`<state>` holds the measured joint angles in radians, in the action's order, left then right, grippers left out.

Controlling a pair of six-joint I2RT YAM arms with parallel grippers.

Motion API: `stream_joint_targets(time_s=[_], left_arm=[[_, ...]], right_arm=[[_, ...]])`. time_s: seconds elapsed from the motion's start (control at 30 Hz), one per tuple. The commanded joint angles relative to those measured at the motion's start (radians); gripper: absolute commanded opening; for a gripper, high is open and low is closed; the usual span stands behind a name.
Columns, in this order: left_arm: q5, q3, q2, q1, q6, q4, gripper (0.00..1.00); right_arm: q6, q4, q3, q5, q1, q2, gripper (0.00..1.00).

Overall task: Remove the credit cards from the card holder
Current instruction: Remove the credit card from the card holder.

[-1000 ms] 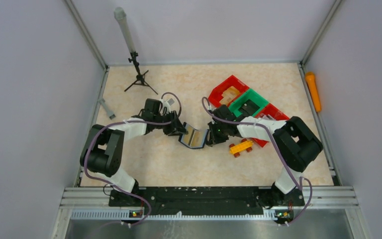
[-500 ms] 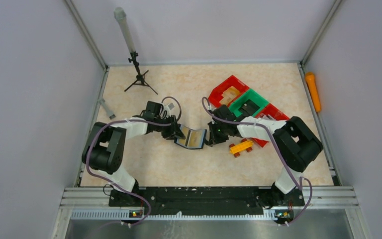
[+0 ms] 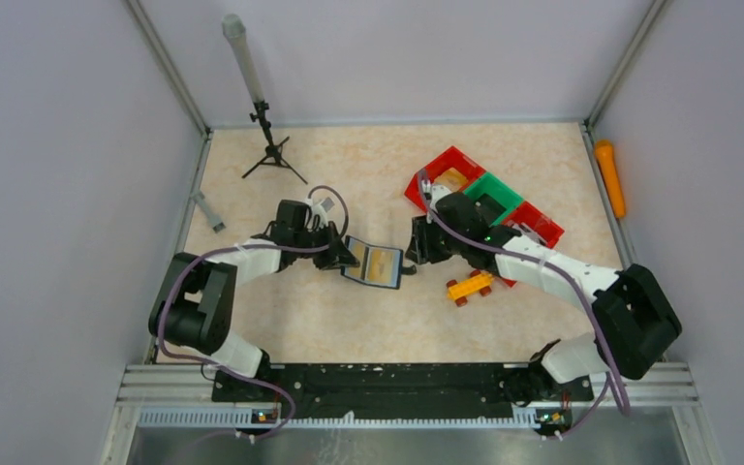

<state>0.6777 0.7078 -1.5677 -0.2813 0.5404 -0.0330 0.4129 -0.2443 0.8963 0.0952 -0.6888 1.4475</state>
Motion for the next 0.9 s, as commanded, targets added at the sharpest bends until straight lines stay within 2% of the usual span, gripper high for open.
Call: stream_joint_targets(time_s=[0.0,0.17,0.37,0.53,0.73,0.87], left_arm=[[0.054,-0.031,0.093,0.022,0.100,0.224,0.01],[0.125,-0.071,0.090,0.023,0.275,0.545,0.01],[0.152,-0.046,0.089,0.028,0.271,0.652,0.04],[0.152,-0.166,0.148,0.028,0.290,0.854,0.05],[0.215,-0.214,0.125,0.027,0.395,1.063,0.03],[0.231,-0.220,0.120,0.019,0.434,1.115,0.03]], right_arm=[[-0.013,0.208,-0.039,0.110,0.008,-0.073,0.41],[0.069,0.531,-0.107,0.239,0.008,-0.057,0.39],[0.111,0.772,-0.158,0.233,0.009,-0.007,0.38],[0.157,0.964,-0.267,0.226,0.025,-0.013,0.39],[0.226,1.074,-0.309,0.323,0.081,0.000,0.39],[0.225,1.090,-0.320,0.357,0.090,-0.001,0.39]])
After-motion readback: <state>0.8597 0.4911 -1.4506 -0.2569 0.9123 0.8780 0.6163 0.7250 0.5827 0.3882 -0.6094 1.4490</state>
